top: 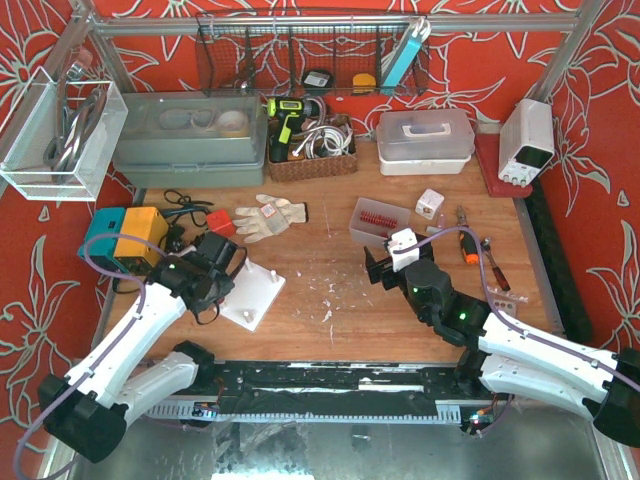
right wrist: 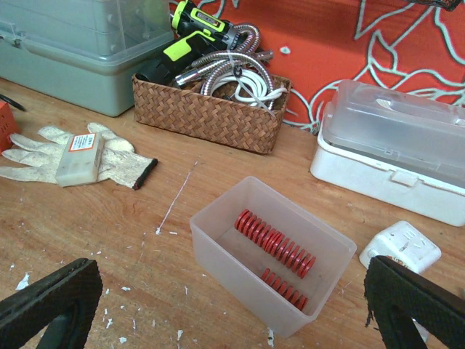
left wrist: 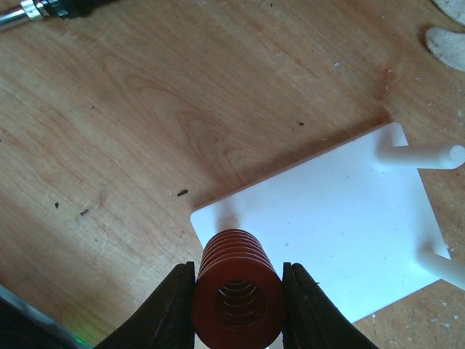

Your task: Install the large spring

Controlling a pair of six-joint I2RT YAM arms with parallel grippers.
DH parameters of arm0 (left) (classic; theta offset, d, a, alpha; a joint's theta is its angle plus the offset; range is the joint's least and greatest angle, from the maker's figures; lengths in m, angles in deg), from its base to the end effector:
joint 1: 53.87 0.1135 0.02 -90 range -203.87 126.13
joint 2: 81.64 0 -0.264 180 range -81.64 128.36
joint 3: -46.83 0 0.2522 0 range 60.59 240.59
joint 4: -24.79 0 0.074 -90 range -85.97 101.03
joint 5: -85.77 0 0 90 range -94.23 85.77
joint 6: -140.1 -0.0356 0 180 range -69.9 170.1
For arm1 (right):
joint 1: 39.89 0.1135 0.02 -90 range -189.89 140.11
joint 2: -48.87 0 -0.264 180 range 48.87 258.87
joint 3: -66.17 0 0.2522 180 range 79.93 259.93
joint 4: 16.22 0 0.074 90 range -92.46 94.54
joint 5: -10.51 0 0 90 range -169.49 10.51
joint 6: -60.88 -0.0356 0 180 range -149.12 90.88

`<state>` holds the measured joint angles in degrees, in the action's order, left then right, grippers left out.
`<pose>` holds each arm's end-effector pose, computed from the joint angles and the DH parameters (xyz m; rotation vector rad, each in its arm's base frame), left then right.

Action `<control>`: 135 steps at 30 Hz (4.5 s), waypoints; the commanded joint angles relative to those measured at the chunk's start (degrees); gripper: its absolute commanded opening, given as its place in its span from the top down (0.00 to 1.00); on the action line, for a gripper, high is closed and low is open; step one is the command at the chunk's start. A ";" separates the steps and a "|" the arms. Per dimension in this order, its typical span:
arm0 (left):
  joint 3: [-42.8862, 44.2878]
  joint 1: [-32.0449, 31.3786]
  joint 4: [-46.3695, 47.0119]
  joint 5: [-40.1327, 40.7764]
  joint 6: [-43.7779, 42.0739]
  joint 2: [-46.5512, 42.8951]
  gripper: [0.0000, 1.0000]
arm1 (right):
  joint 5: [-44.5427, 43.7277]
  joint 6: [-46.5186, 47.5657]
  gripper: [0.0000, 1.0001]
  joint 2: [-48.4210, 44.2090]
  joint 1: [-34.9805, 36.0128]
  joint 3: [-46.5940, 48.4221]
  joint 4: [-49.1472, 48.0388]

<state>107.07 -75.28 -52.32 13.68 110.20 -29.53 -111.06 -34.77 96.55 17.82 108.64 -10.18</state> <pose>0.1401 -0.0432 0.2568 -0.9556 2.4870 -0.0046 0.1203 0.1555 0.2654 -0.3925 1.7042 0.3244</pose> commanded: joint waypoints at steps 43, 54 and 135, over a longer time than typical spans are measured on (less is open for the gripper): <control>-22.57 -0.11 70.79 -30.14 -29.05 -7.50 0.00 | 32.53 13.10 0.45 41.87 -30.14 37.97 31.51; -18.33 0.22 62.87 -34.64 -28.43 -7.66 0.00 | 35.64 25.74 0.59 56.46 -30.00 48.88 36.89; -12.98 -0.88 56.11 -52.75 -33.69 -2.88 0.54 | 28.62 14.15 1.00 27.42 2.30 13.42 -5.19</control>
<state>93.76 -71.28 1.49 -38.58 76.78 -33.61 -81.53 -19.56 125.46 19.46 124.95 -6.27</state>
